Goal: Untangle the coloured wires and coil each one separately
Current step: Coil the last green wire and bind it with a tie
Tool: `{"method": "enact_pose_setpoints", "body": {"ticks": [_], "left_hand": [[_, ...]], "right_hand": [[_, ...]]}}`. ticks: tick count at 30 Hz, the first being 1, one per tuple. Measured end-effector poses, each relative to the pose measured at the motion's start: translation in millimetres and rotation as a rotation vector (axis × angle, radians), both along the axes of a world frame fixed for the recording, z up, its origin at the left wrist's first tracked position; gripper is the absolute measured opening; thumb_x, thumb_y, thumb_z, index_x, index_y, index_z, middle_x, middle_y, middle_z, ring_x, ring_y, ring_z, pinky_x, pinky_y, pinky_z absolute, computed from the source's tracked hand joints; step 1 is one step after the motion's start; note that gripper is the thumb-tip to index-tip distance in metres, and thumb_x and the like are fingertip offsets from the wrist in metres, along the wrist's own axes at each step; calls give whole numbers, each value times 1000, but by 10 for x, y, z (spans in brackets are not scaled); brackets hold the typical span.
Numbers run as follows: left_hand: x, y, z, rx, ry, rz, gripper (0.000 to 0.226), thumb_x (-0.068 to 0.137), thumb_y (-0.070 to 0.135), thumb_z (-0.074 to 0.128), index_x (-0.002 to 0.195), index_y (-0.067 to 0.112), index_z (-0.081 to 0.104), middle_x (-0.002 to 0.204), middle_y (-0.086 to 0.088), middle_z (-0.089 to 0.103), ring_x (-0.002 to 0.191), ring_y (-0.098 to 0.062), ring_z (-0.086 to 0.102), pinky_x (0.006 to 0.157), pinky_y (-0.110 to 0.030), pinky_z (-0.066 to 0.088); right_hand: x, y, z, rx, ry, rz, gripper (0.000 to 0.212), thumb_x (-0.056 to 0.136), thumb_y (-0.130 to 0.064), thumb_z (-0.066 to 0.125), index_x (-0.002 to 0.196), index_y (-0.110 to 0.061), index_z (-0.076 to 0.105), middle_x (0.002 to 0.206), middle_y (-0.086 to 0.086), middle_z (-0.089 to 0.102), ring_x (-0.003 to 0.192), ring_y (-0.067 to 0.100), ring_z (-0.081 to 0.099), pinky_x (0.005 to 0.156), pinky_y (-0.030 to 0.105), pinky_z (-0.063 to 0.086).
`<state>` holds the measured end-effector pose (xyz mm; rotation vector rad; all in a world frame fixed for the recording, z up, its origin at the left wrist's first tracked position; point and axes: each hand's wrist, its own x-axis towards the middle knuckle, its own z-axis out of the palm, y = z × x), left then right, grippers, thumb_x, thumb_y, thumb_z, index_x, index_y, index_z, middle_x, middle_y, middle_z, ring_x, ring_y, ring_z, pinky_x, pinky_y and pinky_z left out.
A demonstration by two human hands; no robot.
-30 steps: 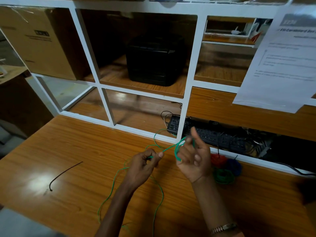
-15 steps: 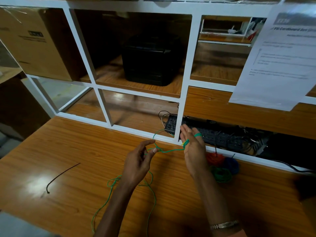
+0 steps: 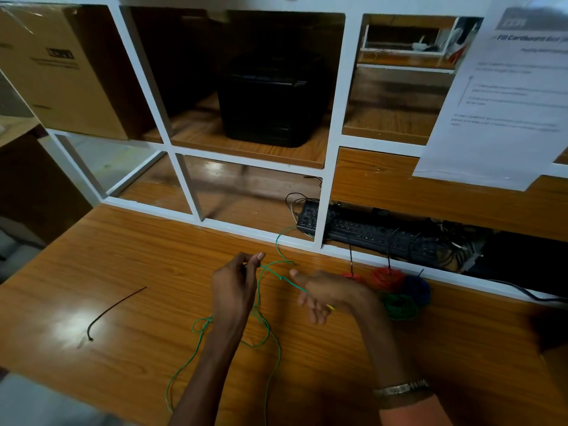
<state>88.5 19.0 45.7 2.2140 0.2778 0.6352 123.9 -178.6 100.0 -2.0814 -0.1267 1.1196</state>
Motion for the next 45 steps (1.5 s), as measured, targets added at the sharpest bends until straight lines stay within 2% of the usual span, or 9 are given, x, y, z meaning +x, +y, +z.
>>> {"method": "enact_pose_setpoints", "body": {"ticks": [9, 17, 22, 26, 30, 33, 37, 40, 45], "left_hand": [[17, 233, -94, -184, 18, 106, 38, 105, 40, 60, 75, 18, 68, 62, 4, 66, 55, -7, 61, 51, -28, 37], [-41, -64, -71, -272, 20, -118, 35, 102, 38, 66, 71, 22, 67, 51, 8, 55, 43, -2, 40, 47, -27, 31], [-134, -143, -38, -345, 126, -427, 63, 100, 41, 70, 52, 8, 46, 49, 0, 39, 50, -9, 38, 53, -32, 32], [-180, -197, 93, -372, 218, -573, 58, 97, 35, 74, 49, 14, 49, 47, 12, 41, 50, -8, 39, 55, -31, 38], [-184, -92, 342, -462, 173, -624, 41, 95, 27, 77, 62, 16, 55, 57, 4, 42, 55, -12, 38, 54, -31, 33], [-109, -12, 552, -476, 8, -534, 38, 96, 23, 74, 72, 0, 56, 62, -14, 39, 59, -19, 36, 55, -36, 29], [17, -28, 557, -505, -69, -392, 35, 92, 19, 80, 71, 2, 58, 60, -14, 36, 60, -20, 32, 55, -36, 26], [49, -37, 408, -542, -20, -303, 35, 85, 30, 87, 71, 6, 66, 59, -7, 46, 60, -20, 35, 57, -36, 30], [-68, -58, 232, -565, 115, -388, 32, 87, 37, 84, 72, 9, 78, 69, -12, 71, 69, -19, 61, 67, -43, 50]], "right_hand": [[-205, -197, 49, 610, 196, 296, 56, 107, -42, 48, 80, 2, 70, 45, 4, 54, 28, 7, 33, 33, 20, 20], [-155, -54, 10, 1537, 386, -484, 55, 104, -41, 47, 90, 4, 73, 46, 1, 53, 33, 7, 42, 43, 20, 15], [7, -113, 87, 1884, 400, -843, 78, 102, -54, 53, 145, 11, 47, 115, 13, 68, 99, 19, 67, 89, 22, 52], [102, -105, 28, 1557, 93, -958, 84, 102, -57, 49, 155, 4, 28, 148, 26, 53, 137, 32, 55, 122, 40, 33], [126, -40, -109, 564, -249, -719, 112, 76, -97, 36, 160, -24, 30, 159, 5, 45, 144, 21, 44, 122, 46, 28], [52, -17, -148, 275, -177, -493, 102, 74, -99, 27, 136, -25, 59, 137, 6, 65, 123, 20, 61, 109, 41, 37], [-193, 107, -32, 276, 60, -101, 111, 84, -93, 11, 107, -3, 71, 87, 20, 77, 63, 25, 68, 69, 32, 54], [-265, 151, 69, 386, 221, 73, 118, 85, -92, 7, 101, 7, 70, 65, 20, 70, 32, 15, 44, 35, 19, 34], [-202, -42, 31, 1245, 478, -29, 94, 105, -66, 29, 93, 18, 70, 50, 15, 63, 24, 16, 33, 27, 23, 16]]}}
